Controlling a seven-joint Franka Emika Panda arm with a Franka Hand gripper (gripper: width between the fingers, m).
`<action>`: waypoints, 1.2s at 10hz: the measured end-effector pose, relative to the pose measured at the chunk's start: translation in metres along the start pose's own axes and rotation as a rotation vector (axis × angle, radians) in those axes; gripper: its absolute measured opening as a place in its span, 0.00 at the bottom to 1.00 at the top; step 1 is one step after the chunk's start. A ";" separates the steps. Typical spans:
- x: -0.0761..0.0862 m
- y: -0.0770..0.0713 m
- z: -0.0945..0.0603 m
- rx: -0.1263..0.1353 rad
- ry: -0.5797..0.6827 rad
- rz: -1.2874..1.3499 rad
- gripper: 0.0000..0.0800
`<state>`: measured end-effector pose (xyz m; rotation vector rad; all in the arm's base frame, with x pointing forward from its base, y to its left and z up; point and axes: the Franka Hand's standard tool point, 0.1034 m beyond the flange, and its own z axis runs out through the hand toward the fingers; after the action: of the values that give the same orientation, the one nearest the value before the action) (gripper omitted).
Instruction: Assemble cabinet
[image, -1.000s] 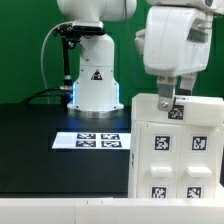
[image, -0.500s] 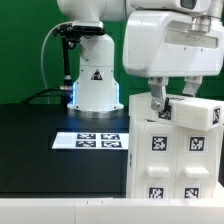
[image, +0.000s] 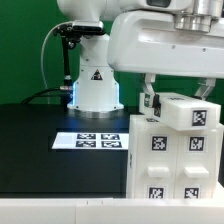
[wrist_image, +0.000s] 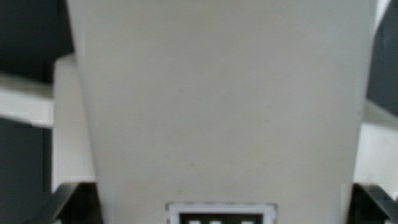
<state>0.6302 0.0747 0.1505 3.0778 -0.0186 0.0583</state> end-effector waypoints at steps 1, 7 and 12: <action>0.001 -0.003 0.000 0.009 -0.006 0.140 0.69; -0.001 -0.004 0.000 0.040 -0.031 0.731 0.69; -0.001 -0.007 0.000 0.059 -0.016 1.194 0.69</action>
Offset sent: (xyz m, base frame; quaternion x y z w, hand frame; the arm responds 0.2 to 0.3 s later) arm 0.0000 0.0000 0.0000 0.0000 0.0000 0.1296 0.9916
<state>0.6290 0.0817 0.1500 2.6084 -1.7935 0.0819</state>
